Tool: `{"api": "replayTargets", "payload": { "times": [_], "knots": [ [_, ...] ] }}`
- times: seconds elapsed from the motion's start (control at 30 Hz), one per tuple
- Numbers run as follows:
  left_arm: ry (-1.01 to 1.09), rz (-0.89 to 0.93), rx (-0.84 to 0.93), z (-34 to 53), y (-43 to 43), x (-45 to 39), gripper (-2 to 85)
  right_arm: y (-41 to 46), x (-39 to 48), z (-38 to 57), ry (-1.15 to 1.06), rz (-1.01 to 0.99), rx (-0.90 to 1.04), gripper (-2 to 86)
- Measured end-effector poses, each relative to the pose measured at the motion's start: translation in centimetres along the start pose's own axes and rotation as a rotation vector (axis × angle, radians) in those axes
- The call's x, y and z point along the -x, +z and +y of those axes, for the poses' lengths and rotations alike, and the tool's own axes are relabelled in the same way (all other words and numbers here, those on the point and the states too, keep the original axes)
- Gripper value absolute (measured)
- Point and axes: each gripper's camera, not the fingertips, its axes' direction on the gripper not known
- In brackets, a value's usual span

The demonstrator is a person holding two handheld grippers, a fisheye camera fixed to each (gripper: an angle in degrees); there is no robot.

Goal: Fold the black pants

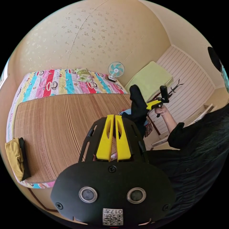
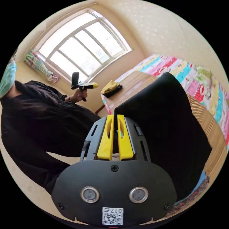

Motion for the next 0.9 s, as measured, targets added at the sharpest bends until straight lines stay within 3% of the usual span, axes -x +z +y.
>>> {"api": "replayTargets", "payload": {
  "times": [0.1, 0.17, 0.23, 0.3, 0.37, 0.47, 0.53, 0.57, 0.63, 0.73, 0.83, 0.9],
  "knots": [
    [-0.002, -0.010, 0.010, -0.1, 0.5, 0.1, -1.0, 12.2, -7.5, 3.5, 0.345, -0.096, 0.007, 1.8],
    [-0.006, -0.016, 0.028, -0.1, 0.8, 0.1, -1.0, 14.7, -10.9, 8.0, 0.556, -0.302, -0.193, 1.6],
    [-0.003, -0.022, 0.048, 0.0, 1.3, 0.0, -1.0, 12.0, -10.9, 11.9, 0.611, -0.294, -0.470, 2.0],
    [-0.008, -0.032, 0.069, 0.3, 2.1, -0.1, -1.0, 7.6, -10.3, 16.1, 0.726, -0.088, -0.688, 3.0],
    [-0.017, -0.023, 0.085, 0.5, 2.8, -0.1, -1.0, 1.5, -8.7, 21.4, 0.932, 0.294, -0.891, 5.5],
    [-0.007, 0.008, 0.107, 0.8, 3.8, -0.5, -0.9, -3.3, -7.4, 26.3, 1.148, 0.750, -1.031, 8.0],
    [0.012, 0.011, 0.111, 1.1, 4.0, -0.9, -0.8, -4.0, -10.1, 28.4, 1.227, 0.786, -1.013, 9.5],
    [0.016, 0.007, 0.113, 1.4, 4.1, -1.1, -0.7, -3.7, -13.4, 29.8, 1.280, 0.639, -0.975, 10.9],
    [0.009, 0.014, 0.119, 1.8, 4.3, -1.1, -0.3, -2.1, -17.3, 30.4, 1.226, 0.453, -0.929, 11.8],
    [-0.014, 0.036, 0.112, 2.4, 4.2, -1.0, 0.7, -0.6, -18.1, 30.6, 1.227, 0.391, -1.012, 8.7],
    [0.021, 0.020, 0.079, 2.7, 3.5, -1.6, 2.3, -2.9, -13.5, 28.3, 0.850, 0.250, -1.229, 3.6],
    [0.083, 0.012, 0.058, 2.4, 2.9, -2.7, 4.1, -4.5, -10.8, 24.5, 0.660, 0.225, -1.175, 2.9]
  ]
}}
